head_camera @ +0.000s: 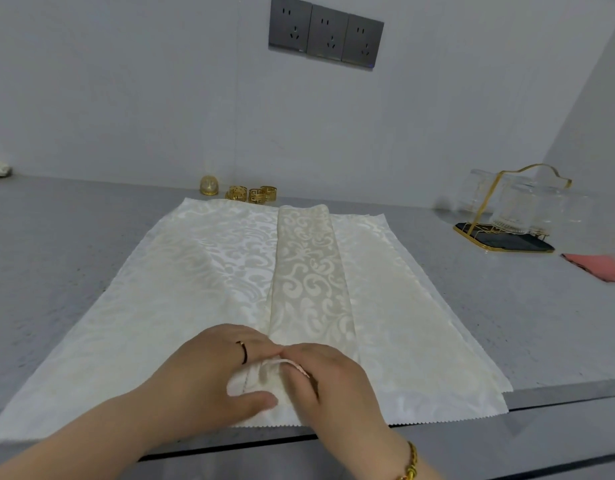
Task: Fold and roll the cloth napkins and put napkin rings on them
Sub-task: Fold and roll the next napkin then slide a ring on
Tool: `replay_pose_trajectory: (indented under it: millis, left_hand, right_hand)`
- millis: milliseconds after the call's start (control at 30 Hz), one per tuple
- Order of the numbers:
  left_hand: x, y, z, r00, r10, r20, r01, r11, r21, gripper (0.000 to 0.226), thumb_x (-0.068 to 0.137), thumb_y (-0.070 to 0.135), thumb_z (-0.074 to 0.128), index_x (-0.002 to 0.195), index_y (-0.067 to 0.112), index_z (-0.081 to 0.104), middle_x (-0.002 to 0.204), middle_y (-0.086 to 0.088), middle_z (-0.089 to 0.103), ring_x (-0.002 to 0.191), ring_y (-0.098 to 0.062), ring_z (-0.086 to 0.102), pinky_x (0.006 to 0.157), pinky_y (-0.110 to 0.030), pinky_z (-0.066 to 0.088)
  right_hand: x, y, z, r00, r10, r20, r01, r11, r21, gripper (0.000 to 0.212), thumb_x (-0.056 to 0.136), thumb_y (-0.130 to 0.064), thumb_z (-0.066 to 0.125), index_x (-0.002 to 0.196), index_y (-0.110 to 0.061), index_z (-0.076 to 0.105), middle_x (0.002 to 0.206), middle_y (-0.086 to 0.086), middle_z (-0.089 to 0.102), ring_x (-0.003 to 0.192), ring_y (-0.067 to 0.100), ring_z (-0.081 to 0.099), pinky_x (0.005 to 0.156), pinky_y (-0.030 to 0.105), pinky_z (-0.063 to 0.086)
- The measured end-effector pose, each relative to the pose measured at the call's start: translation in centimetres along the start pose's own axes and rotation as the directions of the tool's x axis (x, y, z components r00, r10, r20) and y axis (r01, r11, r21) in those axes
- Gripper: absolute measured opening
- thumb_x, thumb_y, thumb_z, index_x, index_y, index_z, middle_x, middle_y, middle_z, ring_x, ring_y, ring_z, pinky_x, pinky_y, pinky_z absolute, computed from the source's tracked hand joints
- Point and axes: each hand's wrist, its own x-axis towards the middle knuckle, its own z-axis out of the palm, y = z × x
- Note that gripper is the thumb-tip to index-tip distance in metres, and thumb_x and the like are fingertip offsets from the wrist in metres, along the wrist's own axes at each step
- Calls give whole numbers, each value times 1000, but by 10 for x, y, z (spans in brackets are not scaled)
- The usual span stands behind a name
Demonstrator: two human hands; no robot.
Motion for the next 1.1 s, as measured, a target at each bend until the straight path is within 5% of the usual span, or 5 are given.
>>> replay_pose_trajectory:
  millis: [367, 633, 767, 933, 1100]
  left_hand:
    - [10, -8, 3, 982, 190, 16, -189, 958, 216, 36, 64, 32, 38, 63, 35, 74, 75, 25, 69, 91, 0, 47, 82, -17, 38]
    - [5, -7, -1, 983, 175, 48, -181, 963, 201, 64, 96, 40, 15, 71, 35, 74, 79, 25, 69, 80, 8, 60, 83, -12, 39]
    - [6, -4, 1, 993, 110, 33, -115, 963, 246, 68, 83, 69, 4, 85, 45, 67, 73, 31, 61, 78, 9, 52, 79, -10, 36]
    - [18, 0, 7, 995, 29, -94, -2, 962, 273, 36, 76, 54, 32, 59, 44, 62, 54, 28, 52, 53, 9, 51, 61, -4, 29]
    - [25, 3, 1, 947, -319, 47, 323, 933, -161, 52, 73, 61, 31, 73, 24, 68, 82, 0, 67, 84, -10, 56, 70, -19, 43]
  right_hand:
    - [-15, 35, -51, 929, -193, 316, 241, 963, -121, 26, 81, -40, 48, 102, -28, 57, 106, -11, 69, 101, 1, 56, 79, 14, 49]
    - [-14, 39, -69, 918, 89, 387, -148, 981, 124, 57, 83, -64, 38, 101, -21, 71, 109, -23, 62, 106, -9, 51, 91, 3, 36]
    - [-8, 31, -69, 905, 277, 324, -345, 922, 175, 20, 89, -35, 50, 74, -33, 64, 75, -12, 63, 71, 7, 56, 63, 13, 40]
    - [-5, 28, -67, 871, 393, 295, -469, 843, 262, 32, 92, -14, 50, 67, -33, 57, 68, -21, 60, 67, -1, 53, 61, 9, 38]
    - [-7, 24, -70, 850, 367, 378, -483, 829, 282, 7, 68, -52, 57, 72, -52, 62, 79, -30, 62, 81, -7, 56, 70, 3, 37]
